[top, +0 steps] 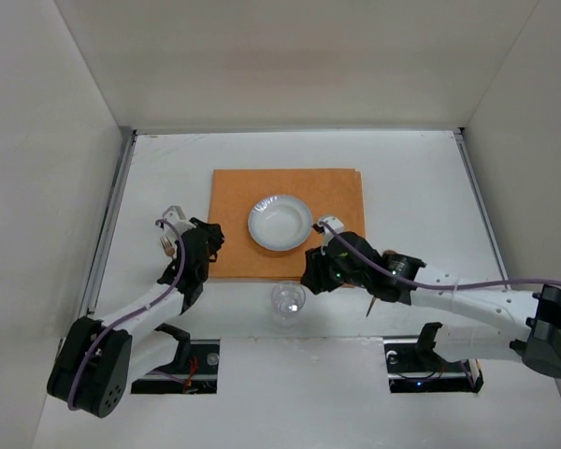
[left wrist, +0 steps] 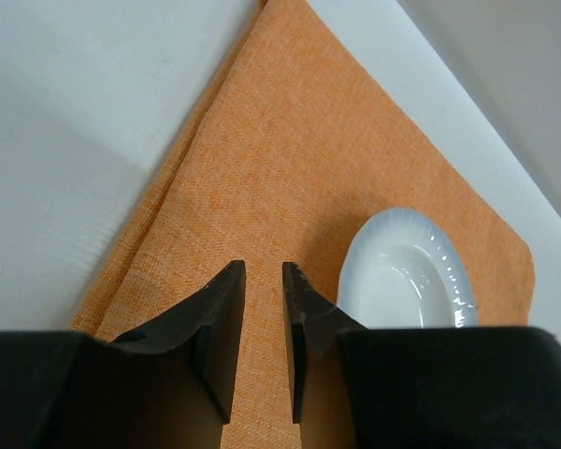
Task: Set the dinner table for one person
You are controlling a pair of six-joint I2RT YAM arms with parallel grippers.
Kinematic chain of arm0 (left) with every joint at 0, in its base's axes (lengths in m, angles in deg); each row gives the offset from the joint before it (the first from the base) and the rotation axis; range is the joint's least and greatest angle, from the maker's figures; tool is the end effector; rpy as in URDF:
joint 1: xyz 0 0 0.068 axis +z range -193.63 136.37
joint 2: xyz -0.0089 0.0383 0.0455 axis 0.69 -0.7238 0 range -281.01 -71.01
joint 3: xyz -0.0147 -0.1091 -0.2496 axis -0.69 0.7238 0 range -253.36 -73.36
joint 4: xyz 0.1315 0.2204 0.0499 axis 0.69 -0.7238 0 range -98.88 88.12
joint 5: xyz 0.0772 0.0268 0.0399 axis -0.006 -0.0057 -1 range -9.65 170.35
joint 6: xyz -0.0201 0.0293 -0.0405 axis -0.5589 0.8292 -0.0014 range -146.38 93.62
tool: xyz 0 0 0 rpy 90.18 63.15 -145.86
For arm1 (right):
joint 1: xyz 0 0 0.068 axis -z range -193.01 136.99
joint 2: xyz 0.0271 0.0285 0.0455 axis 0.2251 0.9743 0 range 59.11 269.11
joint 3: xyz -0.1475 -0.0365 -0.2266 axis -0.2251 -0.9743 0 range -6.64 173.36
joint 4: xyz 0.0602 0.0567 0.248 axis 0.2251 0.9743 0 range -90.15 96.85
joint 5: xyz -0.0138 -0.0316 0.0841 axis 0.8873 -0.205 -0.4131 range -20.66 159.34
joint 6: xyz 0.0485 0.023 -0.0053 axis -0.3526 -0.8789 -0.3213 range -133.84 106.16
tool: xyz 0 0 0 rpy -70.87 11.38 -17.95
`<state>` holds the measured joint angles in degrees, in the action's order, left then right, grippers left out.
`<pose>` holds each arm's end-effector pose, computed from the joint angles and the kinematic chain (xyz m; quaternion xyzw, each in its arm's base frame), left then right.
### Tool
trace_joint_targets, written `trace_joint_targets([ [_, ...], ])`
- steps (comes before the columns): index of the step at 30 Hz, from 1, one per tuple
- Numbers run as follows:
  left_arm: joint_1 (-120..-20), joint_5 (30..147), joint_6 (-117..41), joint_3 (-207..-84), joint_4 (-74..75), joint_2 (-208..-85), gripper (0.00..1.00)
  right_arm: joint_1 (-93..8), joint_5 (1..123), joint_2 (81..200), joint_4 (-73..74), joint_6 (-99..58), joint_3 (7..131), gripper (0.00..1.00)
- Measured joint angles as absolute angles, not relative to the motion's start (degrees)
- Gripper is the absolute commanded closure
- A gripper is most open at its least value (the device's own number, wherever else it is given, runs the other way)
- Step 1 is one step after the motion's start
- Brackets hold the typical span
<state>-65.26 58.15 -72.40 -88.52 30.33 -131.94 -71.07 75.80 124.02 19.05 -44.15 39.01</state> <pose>0.1998 -0.0649 0.1855 -0.2793 0.7284 -0.2123 0.5885 0.1328 0.2055 0.2604 -0.1918 0.8788 0.2662 0.3466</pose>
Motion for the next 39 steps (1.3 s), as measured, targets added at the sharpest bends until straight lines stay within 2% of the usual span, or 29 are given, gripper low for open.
trace_joint_targets([
  [3, -65.80, 57.28, -71.72, -88.50, 29.67, -128.59, 0.77, -73.78, 75.10, 126.25, 20.47, -42.51, 40.10, 0.49],
  [10, -66.99, 53.35, -70.50, -87.51, 29.63, -120.20, 0.71, -75.03, 74.88, 134.01, 21.54, -40.06, 43.58, 0.60],
  [15, -67.44, 51.18, -70.06, -86.09, 29.61, -116.64, 0.67, -75.38, 74.88, 139.12, 21.80, -38.35, 46.01, 0.83],
  [18, -67.66, 50.13, -69.87, -85.81, 29.76, -116.20, 0.66, -75.40, 74.93, 141.29, 22.17, -37.70, 47.51, 0.89],
  [23, -67.75, 49.63, -69.76, -85.70, 30.02, -117.44, 0.65, -75.62, 74.67, 140.43, 23.01, -37.22, 48.65, 0.90],
  [27, -67.75, 49.50, -69.80, -85.70, 30.63, -119.98, 0.65, -72.97, 71.78, 134.86, 24.27, -37.24, 49.68, 0.88],
  [33, -68.03, 49.72, -69.87, -85.70, 31.27, -121.23, 0.64, -58.92, 71.21, 129.20, 18.13, -37.57, 54.60, 0.87],
  [39, -69.11, 49.94, -69.89, -85.70, 32.95, -123.98, 0.64, -43.53, 72.63, 140.04, 12.25, -37.61, 58.42, 0.88],
])
